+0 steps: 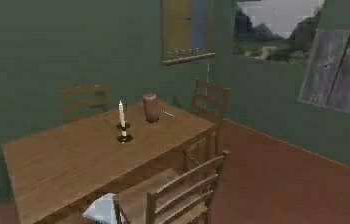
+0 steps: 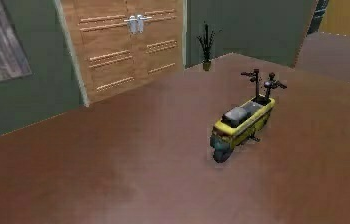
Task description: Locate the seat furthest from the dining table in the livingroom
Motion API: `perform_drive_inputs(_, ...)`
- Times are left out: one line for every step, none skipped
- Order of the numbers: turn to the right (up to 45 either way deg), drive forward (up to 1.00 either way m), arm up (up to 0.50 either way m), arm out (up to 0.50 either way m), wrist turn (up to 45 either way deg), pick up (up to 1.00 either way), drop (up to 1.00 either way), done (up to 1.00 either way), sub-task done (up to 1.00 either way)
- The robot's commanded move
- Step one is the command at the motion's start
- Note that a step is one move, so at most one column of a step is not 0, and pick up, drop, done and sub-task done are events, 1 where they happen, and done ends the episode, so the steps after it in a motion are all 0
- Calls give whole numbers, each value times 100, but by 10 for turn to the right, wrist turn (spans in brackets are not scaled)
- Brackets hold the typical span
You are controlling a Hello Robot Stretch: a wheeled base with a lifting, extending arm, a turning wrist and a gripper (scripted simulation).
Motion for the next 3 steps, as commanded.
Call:
perform_drive_inputs(450,0,0,0,0,0,0,0,0)
perform_drive_inputs(180,0,0,0,0,0,0,0,0)
perform_drive_inputs(0,90,0,0,0,0,0,0,0)
